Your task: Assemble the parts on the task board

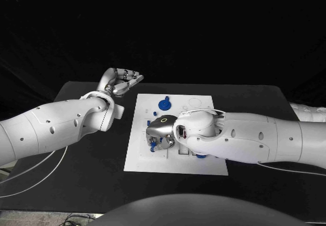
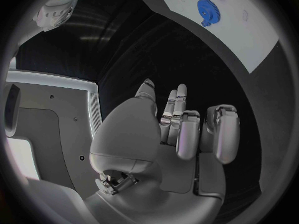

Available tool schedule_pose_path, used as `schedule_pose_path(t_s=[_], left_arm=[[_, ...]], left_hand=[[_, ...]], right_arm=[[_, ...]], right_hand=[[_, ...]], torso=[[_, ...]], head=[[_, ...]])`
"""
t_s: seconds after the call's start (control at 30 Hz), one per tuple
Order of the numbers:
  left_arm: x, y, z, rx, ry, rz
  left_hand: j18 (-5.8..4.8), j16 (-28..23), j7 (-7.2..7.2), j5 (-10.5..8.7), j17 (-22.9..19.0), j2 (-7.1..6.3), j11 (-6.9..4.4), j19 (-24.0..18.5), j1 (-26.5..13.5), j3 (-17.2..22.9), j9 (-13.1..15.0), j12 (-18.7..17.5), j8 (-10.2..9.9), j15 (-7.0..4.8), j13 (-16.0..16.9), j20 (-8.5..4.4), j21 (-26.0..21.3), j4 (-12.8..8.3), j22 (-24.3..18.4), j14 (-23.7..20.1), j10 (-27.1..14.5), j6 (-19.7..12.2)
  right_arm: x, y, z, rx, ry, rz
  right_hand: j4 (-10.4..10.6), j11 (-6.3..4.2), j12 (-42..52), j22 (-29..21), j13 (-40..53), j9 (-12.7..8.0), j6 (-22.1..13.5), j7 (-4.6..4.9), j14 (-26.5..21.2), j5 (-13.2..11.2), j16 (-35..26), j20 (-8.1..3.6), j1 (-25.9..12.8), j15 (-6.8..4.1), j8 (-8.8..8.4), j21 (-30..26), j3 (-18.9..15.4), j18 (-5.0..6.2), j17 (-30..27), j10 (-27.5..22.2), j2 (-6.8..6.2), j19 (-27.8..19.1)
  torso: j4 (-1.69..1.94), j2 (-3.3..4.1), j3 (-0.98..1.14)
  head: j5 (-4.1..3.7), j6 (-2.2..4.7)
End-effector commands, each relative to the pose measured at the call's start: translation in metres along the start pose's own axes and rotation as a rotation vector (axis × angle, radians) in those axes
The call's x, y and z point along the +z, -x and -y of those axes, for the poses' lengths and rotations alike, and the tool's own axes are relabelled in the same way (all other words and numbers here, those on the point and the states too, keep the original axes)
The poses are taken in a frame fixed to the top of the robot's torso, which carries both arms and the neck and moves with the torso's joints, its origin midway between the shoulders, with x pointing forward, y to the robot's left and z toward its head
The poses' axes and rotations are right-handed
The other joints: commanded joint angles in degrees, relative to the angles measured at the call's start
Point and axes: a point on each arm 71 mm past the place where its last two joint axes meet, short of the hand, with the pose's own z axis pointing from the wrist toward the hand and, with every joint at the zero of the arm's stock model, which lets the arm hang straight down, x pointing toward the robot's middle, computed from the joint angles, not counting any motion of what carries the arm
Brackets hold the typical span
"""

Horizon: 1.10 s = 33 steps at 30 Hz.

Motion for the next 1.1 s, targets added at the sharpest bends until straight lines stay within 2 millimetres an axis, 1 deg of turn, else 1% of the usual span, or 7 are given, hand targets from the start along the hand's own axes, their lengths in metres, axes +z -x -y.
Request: schedule_pose_path(t_s=[0.03,0.13,0.27,0.33,0.63,0.83,1.1], left_arm=[[0.000,-0.002,0.002,-0.004,-0.014,-0.015],[0.000,-0.002,0.002,-0.004,-0.014,-0.014],[0.000,-0.002,0.002,-0.004,-0.014,-0.015],[0.000,-0.002,0.002,-0.004,-0.014,-0.015],[0.000,-0.002,0.002,-0.004,-0.014,-0.015],[0.001,-0.003,0.002,-0.005,-0.016,-0.017],[0.004,-0.005,0.002,-0.002,-0.015,-0.017]], left_hand=[[-0.54,-0.1,0.13,0.36,12.4,0.48,-0.07,3.7,0.0,-0.4,0.0,0.0,0.2,0.29,0.0,0.29,-0.2,0.0,14.1,4.9,-0.2,-0.4],[-0.54,-0.1,0.13,0.36,12.4,0.48,-0.07,3.7,0.0,-0.4,0.0,0.0,0.2,0.29,0.0,0.29,-0.2,0.0,14.1,4.9,-0.2,-0.4],[-0.54,-0.1,0.13,0.36,12.4,0.48,-0.07,3.7,0.0,-0.4,0.0,0.0,0.2,0.29,0.0,0.29,-0.2,0.0,14.1,4.9,-0.2,-0.4],[-0.54,-0.1,0.13,0.36,12.4,0.48,-0.07,3.7,0.0,-0.4,0.0,0.0,0.2,0.29,0.0,0.29,-0.2,0.0,14.1,4.9,-0.2,-0.4],[-0.54,-0.1,0.13,0.36,12.4,0.48,-0.07,3.7,0.0,-0.4,0.0,0.0,0.2,0.29,0.0,0.29,-0.2,0.0,14.1,4.9,-0.2,-0.4],[-0.54,-0.1,0.13,0.36,12.4,0.48,-0.07,3.7,0.0,-0.4,0.0,0.0,0.2,0.29,0.0,0.29,-0.2,0.0,14.1,4.9,-0.2,-0.4],[-0.54,-0.1,0.13,0.37,12.4,0.52,-0.07,3.7,0.1,-0.5,0.0,0.0,0.2,0.29,0.0,0.29,-0.2,0.0,14.1,4.9,-0.2,-0.4]], right_arm=[[0.000,-0.003,0.000,-0.021,-0.003,-0.037],[0.000,-0.003,0.000,-0.021,-0.010,-0.028],[0.000,0.000,0.001,-0.014,-0.011,0.017],[-0.002,0.002,0.001,-0.009,-0.007,0.050],[-0.024,0.017,0.015,0.219,-0.016,0.255],[-0.066,0.033,0.052,0.652,-0.120,0.334],[-0.131,0.022,0.094,0.957,-0.317,0.284]], right_hand=[[0.2,0.30,-0.3,15.1,-0.1,-0.7,-2.7,0.37,6.2,0.1,0.2,0.43,-0.4,0.31,-1.04,0.3,0.4,-0.39,15.1,-2.6,-1.17,6.0],[0.4,1.38,-0.2,15.1,0.0,-1.4,-12.3,1.30,6.2,-0.2,0.2,1.01,-1.4,1.00,-1.24,0.3,-0.6,-0.39,15.1,-8.3,-3.13,6.0],[0.5,2.06,0.0,15.1,0.1,-1.9,-26.7,0.27,6.2,-0.2,0.2,1.40,-3.8,1.22,-1.44,0.3,-3.7,-0.39,15.1,-14.3,-4.88,6.0],[0.5,2.14,0.0,15.1,0.1,-1.9,-28.7,0.15,6.2,-0.2,0.2,1.42,-4.6,1.18,-1.57,0.3,-4.8,-0.39,15.1,-15.7,-5.23,6.0],[1.6,1.61,1.1,15.1,0.4,-0.9,-24.0,1.32,6.2,-0.3,0.2,0.87,-6.7,0.55,-0.21,0.3,-7.3,-0.39,15.1,-16.0,-5.47,6.0],[1.7,2.80,5.9,15.1,1.7,0.5,-16.6,3.38,6.2,-0.1,0.2,2.44,-6.3,2.86,2.26,0.3,-7.7,-0.39,15.1,-8.9,-3.08,6.0],[3.1,0.74,13.8,15.1,6.0,0.8,-16.8,2.30,6.2,0.2,0.2,1.61,-7.4,1.22,2.24,0.3,-9.7,-0.39,15.1,-3.9,-1.08,6.0]], torso=[[-0.01,-0.05,-0.05],[0.00,-0.02,-0.04],[-0.02,-0.01,0.01],[0.01,0.02,0.01],[-0.07,-0.04,-0.05],[-0.09,-0.10,-0.08],[-0.42,-0.49,-0.23]], head=[[-0.10,0.00],[-0.18,0.00],[-0.12,0.00],[-0.12,0.00],[-0.19,0.00],[-0.84,0.00],[-1.11,0.00]])
